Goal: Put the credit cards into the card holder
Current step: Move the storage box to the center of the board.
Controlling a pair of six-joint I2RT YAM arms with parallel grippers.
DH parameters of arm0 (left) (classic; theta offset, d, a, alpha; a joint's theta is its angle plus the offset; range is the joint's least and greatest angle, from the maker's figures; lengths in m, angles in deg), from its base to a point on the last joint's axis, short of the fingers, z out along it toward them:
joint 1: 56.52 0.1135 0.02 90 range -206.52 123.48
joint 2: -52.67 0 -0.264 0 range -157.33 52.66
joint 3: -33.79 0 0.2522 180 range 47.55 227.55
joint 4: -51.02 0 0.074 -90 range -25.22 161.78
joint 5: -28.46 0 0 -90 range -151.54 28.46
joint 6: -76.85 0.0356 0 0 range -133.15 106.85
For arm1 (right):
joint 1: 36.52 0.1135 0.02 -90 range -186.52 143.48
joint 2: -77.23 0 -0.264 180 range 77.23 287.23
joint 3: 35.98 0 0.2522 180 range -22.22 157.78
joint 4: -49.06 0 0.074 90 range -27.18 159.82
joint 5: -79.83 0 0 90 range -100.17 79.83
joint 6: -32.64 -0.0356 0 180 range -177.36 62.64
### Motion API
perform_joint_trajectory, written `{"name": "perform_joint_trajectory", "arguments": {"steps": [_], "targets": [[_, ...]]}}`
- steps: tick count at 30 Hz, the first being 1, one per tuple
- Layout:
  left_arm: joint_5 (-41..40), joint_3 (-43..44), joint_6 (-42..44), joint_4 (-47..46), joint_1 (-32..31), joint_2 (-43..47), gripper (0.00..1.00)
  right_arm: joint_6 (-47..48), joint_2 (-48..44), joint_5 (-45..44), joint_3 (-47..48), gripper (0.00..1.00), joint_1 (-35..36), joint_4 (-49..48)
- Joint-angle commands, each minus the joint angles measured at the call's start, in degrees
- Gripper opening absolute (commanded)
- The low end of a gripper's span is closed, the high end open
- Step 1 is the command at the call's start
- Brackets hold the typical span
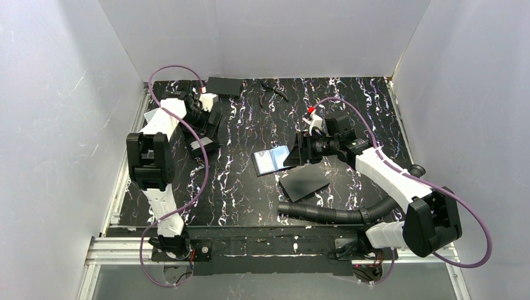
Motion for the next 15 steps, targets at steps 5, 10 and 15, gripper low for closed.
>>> {"name": "perform_joint_trajectory", "arguments": {"steps": [5,10,15], "targets": [[-0.3,-0.5,0.8,0.3,-0.7,-1.4,0.96,-0.3,-1.8,0.4,0.2,0.78,0.2,-1.3],[-0.2,0.6,-1.0,-0.1,-1.3,-2.4,0.92,-0.6,-2.0,0.6,-0.6,0.78,0.2,-1.9],[3.1,2.3,-4.0,-1.2,-1.5,-2.3,0.93,-0.7,-2.3,0.4,-1.3,0.78,0.2,-2.5]]}}
